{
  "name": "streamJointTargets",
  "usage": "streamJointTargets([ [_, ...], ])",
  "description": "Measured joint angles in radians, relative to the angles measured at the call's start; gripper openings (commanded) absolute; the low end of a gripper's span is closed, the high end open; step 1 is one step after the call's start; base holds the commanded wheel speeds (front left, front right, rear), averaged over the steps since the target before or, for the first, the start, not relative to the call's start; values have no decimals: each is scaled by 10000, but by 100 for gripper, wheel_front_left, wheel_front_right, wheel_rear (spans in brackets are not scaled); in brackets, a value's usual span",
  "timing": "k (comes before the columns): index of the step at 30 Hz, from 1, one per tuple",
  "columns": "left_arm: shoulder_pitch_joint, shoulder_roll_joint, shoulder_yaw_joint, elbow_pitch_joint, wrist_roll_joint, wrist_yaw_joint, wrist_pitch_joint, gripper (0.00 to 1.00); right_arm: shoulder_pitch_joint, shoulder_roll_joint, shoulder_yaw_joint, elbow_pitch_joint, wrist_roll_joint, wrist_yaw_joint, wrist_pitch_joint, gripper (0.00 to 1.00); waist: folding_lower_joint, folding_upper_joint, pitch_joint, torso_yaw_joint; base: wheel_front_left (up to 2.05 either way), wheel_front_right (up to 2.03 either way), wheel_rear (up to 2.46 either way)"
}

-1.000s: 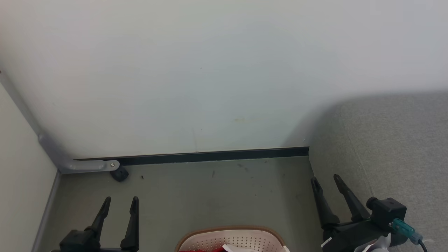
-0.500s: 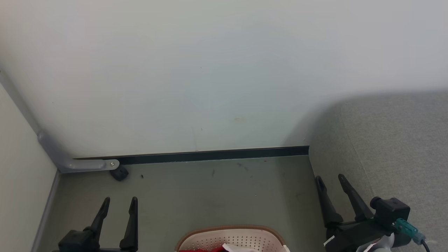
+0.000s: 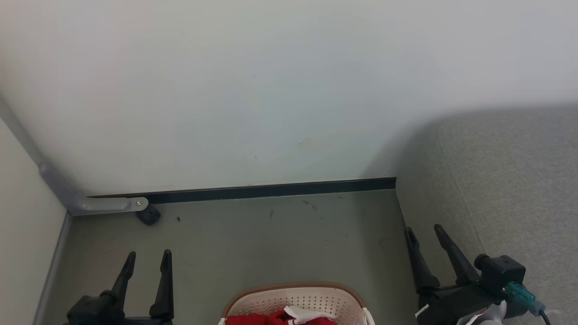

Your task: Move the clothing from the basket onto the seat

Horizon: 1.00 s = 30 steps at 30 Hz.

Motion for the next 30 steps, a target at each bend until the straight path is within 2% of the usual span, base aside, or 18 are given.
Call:
streamJointTargets([
  [15, -17, -82, 155, -130, 2, -353, 0, 100, -47, 244, -127, -161, -167, 88, 0, 100, 0, 0, 598, -410, 0, 0, 0],
  [30, -544, -42, 219, 23, -15, -569, 0, 100, -298, 535, -245, -495, -403, 100, -2, 100, 1, 0, 1769, -915, 0, 0, 0],
])
